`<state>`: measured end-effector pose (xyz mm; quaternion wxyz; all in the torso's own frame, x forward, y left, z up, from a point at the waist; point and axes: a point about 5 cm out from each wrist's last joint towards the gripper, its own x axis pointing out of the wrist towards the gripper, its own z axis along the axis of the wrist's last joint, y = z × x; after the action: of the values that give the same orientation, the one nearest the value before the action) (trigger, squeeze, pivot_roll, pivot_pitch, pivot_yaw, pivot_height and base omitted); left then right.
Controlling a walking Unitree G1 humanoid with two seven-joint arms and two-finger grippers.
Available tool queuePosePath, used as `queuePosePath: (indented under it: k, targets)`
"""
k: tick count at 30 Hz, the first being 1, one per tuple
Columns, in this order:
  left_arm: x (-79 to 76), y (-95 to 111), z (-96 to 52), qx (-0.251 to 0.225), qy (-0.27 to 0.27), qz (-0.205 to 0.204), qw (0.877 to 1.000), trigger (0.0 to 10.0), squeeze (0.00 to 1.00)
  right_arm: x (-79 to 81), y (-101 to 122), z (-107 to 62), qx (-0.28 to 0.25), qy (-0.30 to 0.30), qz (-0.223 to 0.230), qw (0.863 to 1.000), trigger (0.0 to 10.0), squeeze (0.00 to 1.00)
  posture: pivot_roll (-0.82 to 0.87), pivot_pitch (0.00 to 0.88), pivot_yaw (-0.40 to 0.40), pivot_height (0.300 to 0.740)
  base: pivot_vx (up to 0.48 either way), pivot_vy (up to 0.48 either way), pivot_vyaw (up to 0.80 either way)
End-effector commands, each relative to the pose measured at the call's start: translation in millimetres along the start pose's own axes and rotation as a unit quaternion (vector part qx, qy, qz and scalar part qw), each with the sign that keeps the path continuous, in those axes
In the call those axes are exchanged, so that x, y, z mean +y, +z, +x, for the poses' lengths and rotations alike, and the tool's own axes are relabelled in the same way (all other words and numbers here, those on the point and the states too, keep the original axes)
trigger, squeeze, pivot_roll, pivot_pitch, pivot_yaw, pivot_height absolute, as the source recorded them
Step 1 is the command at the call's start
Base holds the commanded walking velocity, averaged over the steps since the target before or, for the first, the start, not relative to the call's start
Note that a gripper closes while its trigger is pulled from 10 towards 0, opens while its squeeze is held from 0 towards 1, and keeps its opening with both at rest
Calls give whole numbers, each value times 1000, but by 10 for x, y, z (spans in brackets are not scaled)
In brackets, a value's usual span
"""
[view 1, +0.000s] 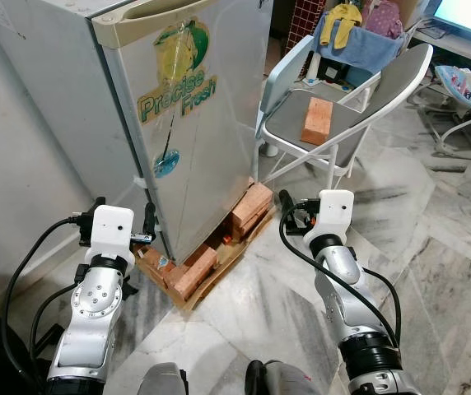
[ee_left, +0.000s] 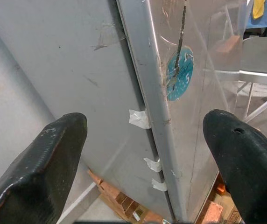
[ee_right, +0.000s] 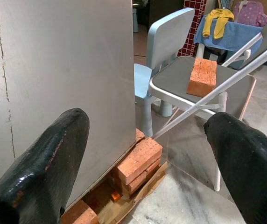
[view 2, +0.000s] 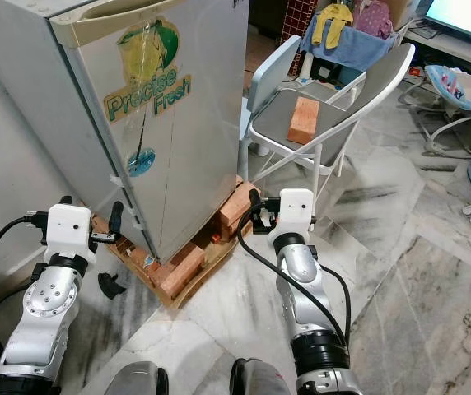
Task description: Restocking fridge
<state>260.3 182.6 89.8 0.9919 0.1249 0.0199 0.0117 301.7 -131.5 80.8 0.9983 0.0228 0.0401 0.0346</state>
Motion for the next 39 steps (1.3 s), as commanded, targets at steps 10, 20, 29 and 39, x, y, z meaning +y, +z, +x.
queuePosePath:
  k: [10, 20, 29, 39]
  targets:
    - [-4, 20, -12, -6, 1, 1, 1000, 10000, 0, -18, 65, 13, -11, -2, -2, 1000, 10000, 0, 152, 66, -40, 740, 0, 0, 0]
    - [-30, 16, -28, -6, 1, 4, 1000, 10000, 0, 14, 80, -5, -21, 17, 3, 1000, 10000, 0, 151, 86, -48, 740, 0, 0, 0]
    - [-48, 21, -34, -6, -2, -1, 1000, 10000, 0, 5, 75, -9, -20, 15, 3, 1000, 10000, 0, 151, 86, -47, 740, 0, 0, 0]
    - [-46, 12, -33, -1, 1, -7, 1000, 10000, 0, 3, 48, -11, -11, 16, 7, 1000, 10000, 0, 162, 88, -48, 740, 0, 0, -160]
